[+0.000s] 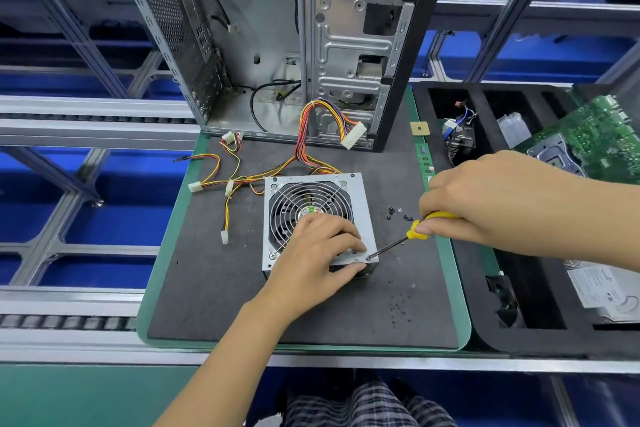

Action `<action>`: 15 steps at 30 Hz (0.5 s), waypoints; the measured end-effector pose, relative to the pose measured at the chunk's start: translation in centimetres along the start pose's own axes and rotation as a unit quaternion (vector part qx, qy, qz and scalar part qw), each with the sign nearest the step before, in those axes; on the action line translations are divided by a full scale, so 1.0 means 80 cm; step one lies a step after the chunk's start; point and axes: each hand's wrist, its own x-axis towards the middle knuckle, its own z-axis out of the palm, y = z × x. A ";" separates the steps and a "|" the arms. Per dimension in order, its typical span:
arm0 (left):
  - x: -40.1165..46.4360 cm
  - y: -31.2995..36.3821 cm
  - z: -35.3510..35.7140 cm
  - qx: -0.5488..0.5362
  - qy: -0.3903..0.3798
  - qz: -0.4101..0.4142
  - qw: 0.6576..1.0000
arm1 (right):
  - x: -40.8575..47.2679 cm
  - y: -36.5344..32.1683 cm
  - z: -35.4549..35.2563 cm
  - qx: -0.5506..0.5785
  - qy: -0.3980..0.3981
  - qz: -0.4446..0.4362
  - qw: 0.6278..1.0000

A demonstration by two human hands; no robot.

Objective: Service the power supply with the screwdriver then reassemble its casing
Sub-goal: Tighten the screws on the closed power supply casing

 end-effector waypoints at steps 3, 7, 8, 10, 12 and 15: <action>0.000 0.001 0.000 0.004 0.000 0.000 1.000 | -0.001 -0.002 -0.002 -0.035 -0.017 0.007 0.999; 0.001 0.003 -0.001 -0.002 0.004 -0.005 1.000 | 0.003 -0.004 -0.005 -0.047 -0.033 0.010 0.998; 0.002 0.005 -0.001 -0.004 0.004 -0.007 1.000 | 0.003 -0.005 -0.005 -0.049 -0.035 0.010 0.998; 0.004 0.006 -0.001 -0.008 0.003 -0.010 1.000 | 0.004 -0.006 -0.007 -0.053 -0.033 0.010 0.998; 0.005 0.007 0.000 -0.011 0.005 -0.014 1.000 | 0.004 -0.006 -0.010 -0.045 -0.029 0.006 0.999; 0.006 0.008 0.000 -0.019 0.005 -0.020 1.000 | 0.005 -0.005 -0.013 -0.010 -0.041 0.004 0.999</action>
